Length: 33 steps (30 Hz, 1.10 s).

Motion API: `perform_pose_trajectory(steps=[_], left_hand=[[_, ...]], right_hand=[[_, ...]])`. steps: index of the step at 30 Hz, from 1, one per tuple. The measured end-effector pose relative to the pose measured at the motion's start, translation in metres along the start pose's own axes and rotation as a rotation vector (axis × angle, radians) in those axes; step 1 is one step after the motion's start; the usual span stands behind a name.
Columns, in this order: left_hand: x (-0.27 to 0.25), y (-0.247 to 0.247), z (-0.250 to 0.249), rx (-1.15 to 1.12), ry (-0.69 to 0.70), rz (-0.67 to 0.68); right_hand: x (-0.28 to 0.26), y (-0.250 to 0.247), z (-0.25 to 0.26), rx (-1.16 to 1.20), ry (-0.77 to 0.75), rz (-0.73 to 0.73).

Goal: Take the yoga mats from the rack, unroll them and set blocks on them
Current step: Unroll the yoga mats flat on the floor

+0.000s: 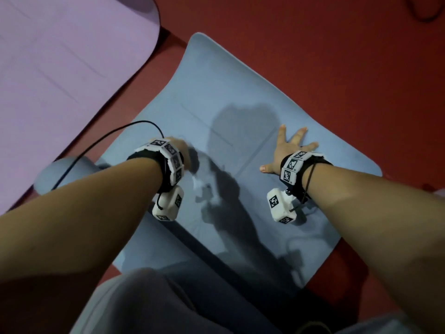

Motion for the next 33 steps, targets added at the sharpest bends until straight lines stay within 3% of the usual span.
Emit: perform_pose_trajectory(steps=[2,3,8,19,22,24,33], left_hand=[[0.009,-0.011,0.004,-0.136,-0.060,-0.189],[0.012,-0.012,0.003,-0.203,-0.071,-0.215],[0.025,-0.008,-0.013,-0.360,-0.071,-0.165],[0.033,-0.006,-0.013,-0.369,-0.066,-0.147],[0.034,-0.005,-0.013,-0.373,-0.056,-0.159],[0.035,-0.005,-0.013,-0.375,-0.047,-0.161],[0.038,-0.002,-0.014,-0.362,-0.077,-0.123]], right_hand=[[0.001,0.000,-0.001,0.010,-0.002,0.003],[0.001,0.001,-0.001,0.015,-0.005,0.000],[-0.001,-0.001,-0.002,-0.005,0.003,-0.006],[0.001,-0.018,0.013,-0.028,0.068,0.024],[0.010,-0.059,0.056,0.113,-0.172,-0.164],[0.019,-0.078,0.091,0.119,-0.322,-0.196],[0.068,-0.122,0.177,-0.079,-0.531,-0.290]])
Point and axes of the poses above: each hand's wrist, its own x-axis towards the middle knuckle, its own y-axis out of the palm, z = x × y, the point moved 9 cm from there along x, towards the middle knuckle, and after that the axes turned 5 degrees about z, right-handed, at the moved point
